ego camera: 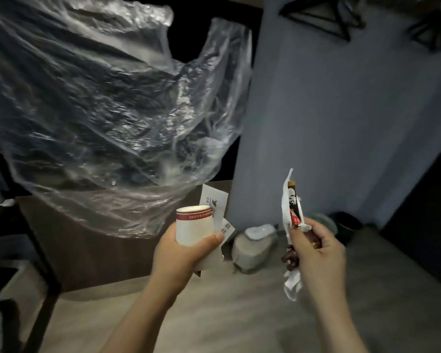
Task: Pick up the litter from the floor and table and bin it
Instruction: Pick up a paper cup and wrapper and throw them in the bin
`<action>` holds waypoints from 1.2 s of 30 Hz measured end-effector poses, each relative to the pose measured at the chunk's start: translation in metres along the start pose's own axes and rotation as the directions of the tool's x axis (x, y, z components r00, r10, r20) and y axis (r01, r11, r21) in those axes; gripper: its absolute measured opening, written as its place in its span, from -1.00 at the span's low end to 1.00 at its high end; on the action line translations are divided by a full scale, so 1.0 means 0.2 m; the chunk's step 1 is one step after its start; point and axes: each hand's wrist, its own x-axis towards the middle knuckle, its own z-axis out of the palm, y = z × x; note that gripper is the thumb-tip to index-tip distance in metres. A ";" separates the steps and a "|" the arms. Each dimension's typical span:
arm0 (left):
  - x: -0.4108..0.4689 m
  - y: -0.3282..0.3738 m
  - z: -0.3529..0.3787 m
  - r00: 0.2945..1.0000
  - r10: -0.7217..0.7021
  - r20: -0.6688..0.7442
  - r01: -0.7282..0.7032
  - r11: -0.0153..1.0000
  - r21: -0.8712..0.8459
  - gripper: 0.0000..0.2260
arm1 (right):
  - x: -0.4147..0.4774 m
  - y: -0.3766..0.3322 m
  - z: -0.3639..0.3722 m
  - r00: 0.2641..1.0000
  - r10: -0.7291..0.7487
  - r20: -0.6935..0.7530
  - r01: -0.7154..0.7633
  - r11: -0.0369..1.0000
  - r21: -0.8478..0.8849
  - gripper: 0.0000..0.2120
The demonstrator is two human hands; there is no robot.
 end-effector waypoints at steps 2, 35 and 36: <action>0.02 -0.01 0.27 0.997 0.000 0.080 0.000 1.000 -0.004 -0.49 | 0.11 0.01 -0.24 0.998 0.001 -0.068 -0.004 0.999 -0.042 -0.84; 1.60 -0.36 2.71 0.788 -0.172 0.591 0.106 0.984 0.145 -0.46 | 2.07 0.74 -1.30 0.809 0.098 -0.579 -0.203 0.972 -0.119 -0.83; 1.65 -0.38 2.78 0.785 -0.177 0.593 0.108 0.983 0.150 -0.46 | 2.14 0.78 -1.33 0.805 0.094 -0.585 -0.204 0.971 -0.124 -0.80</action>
